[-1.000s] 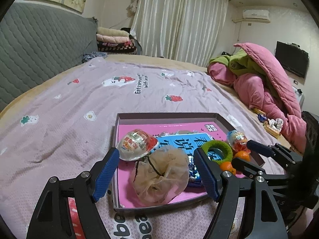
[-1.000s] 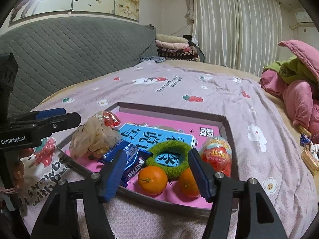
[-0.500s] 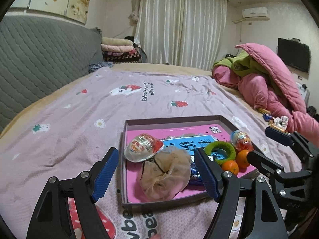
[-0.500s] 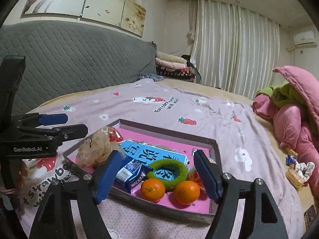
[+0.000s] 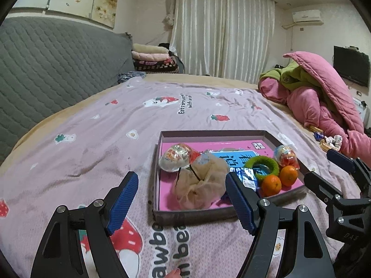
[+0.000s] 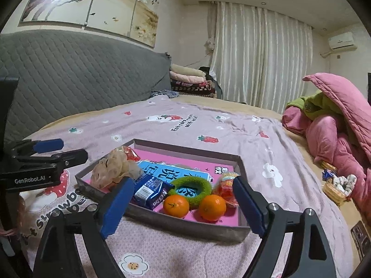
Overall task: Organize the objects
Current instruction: 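Open both tools and withdraw them from the tray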
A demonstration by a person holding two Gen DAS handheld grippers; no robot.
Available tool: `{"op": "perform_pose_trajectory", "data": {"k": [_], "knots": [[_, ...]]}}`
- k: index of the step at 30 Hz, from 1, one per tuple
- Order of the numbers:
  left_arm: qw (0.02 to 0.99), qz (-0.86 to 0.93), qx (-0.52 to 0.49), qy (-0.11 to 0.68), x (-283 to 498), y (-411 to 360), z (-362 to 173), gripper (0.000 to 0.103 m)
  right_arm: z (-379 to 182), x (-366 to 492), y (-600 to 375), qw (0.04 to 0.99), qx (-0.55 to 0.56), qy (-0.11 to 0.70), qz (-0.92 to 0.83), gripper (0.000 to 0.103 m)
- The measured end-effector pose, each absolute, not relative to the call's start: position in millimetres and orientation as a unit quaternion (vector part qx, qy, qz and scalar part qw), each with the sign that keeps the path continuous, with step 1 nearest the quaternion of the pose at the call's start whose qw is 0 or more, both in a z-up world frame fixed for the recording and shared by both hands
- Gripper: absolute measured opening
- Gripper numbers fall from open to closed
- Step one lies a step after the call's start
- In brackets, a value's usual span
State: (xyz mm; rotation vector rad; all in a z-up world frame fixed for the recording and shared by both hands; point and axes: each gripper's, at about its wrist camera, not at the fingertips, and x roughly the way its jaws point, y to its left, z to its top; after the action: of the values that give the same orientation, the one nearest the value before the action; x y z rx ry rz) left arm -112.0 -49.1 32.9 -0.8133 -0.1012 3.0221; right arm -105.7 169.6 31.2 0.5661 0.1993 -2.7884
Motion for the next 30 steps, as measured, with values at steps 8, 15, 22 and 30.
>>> {"op": "perform_pose_trajectory", "data": {"k": [8, 15, 22, 30], "knots": [[0.008, 0.968, -0.252, -0.015, -92.1, -33.4, 30.4, 0.079, 33.4, -84.5, 174.4, 0.138, 0.189, 0.061, -0.97, 0.09], [0.006, 0.965, -0.26, -0.011, -79.6, -30.1, 25.6, 0.079, 26.8, -73.7, 173.0, 0.138, 0.202, 0.053, -0.968, 0.09], [0.006, 0.964, -0.267, -0.005, -69.9, -28.4, 22.0, 0.079, 21.7, -63.8, 172.8, 0.132, 0.211, 0.055, -0.967, 0.09], [0.018, 0.955, -0.294, -0.014, -61.1, -24.7, 10.5, 0.079, 14.6, -54.0, 175.0, 0.126, 0.226, 0.058, -0.964, 0.09]]}}
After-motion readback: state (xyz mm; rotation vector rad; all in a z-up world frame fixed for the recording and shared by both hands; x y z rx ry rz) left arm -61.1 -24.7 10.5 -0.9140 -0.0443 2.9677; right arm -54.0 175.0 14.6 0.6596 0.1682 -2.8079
